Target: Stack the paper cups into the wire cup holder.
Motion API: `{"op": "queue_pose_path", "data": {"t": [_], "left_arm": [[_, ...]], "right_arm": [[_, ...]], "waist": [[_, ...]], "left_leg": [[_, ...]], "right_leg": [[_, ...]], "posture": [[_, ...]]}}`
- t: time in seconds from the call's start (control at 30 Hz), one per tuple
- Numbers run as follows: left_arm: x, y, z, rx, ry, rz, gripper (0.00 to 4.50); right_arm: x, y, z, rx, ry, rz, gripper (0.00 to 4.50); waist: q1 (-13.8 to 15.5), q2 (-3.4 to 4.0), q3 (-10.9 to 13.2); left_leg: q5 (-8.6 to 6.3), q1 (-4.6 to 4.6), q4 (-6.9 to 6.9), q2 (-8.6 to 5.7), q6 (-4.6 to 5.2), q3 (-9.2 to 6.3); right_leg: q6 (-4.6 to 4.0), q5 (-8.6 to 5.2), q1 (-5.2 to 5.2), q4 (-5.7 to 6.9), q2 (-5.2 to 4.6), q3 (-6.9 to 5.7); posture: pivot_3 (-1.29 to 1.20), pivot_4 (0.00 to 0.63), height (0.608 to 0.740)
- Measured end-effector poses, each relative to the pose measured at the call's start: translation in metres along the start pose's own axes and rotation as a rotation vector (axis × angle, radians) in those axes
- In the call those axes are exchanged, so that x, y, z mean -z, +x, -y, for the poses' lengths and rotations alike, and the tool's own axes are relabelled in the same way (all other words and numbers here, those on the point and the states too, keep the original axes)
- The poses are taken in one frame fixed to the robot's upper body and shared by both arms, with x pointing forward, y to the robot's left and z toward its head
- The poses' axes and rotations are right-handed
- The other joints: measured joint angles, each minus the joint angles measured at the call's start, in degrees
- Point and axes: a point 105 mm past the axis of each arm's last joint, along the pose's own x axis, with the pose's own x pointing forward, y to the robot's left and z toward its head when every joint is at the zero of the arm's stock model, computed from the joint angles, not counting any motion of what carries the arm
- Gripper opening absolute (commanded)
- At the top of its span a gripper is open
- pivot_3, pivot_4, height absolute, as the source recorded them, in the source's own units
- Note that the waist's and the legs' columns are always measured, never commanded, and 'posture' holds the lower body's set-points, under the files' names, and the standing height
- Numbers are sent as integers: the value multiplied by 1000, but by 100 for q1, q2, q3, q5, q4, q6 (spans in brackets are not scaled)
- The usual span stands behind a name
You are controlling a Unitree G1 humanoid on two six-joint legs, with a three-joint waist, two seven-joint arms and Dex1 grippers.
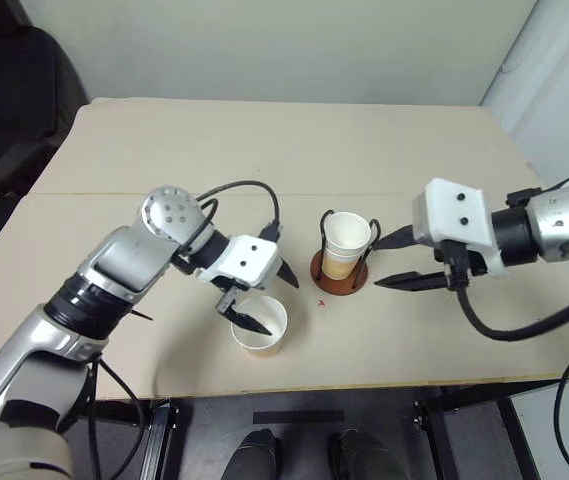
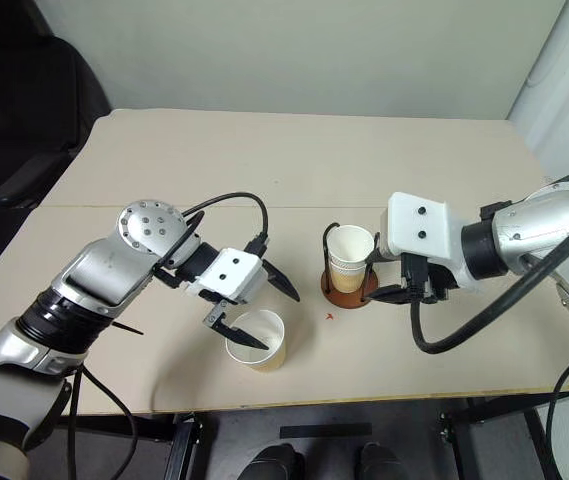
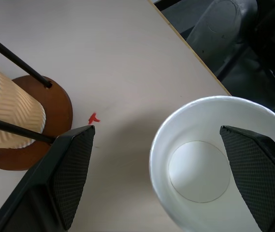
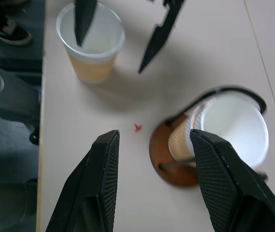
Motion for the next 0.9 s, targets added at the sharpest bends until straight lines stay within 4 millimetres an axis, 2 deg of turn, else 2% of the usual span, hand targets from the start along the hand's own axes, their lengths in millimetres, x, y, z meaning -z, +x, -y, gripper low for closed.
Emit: {"op": "queue_pose_path", "data": {"t": [0.07,0.17,0.5,0.9], "left_arm": [[2,-2,4,4,-5,-12,4305],[2,-6,6,-5,0,-23,3619],[3,-8,14,-15,3,-33,39],[4,-13,20,-14,-1,-61,15]], "right_arm": [[-6,0,-2,-17,-18,28,2300],[-13,-4,-2,-22,-38,55,2300],[-18,-4,-3,-32,-50,79,2300],[-18,-5,-3,-29,-58,79,2300]], "waist": [[-1,0,0],[13,0,0],[5,0,0],[7,0,-1]], "left_leg": [[0,0,0,0,0,0],[0,0,0,0,0,-2],[0,2,0,0,0,-2],[0,3,0,0,0,-2]], "right_leg": [[0,0,0,0,0,0],[0,0,2,-1,0,-1],[0,0,3,-1,0,-1],[-1,0,4,-1,0,0]], "posture": [[0,150,740],[0,150,740],[0,150,740],[0,150,740]]}}
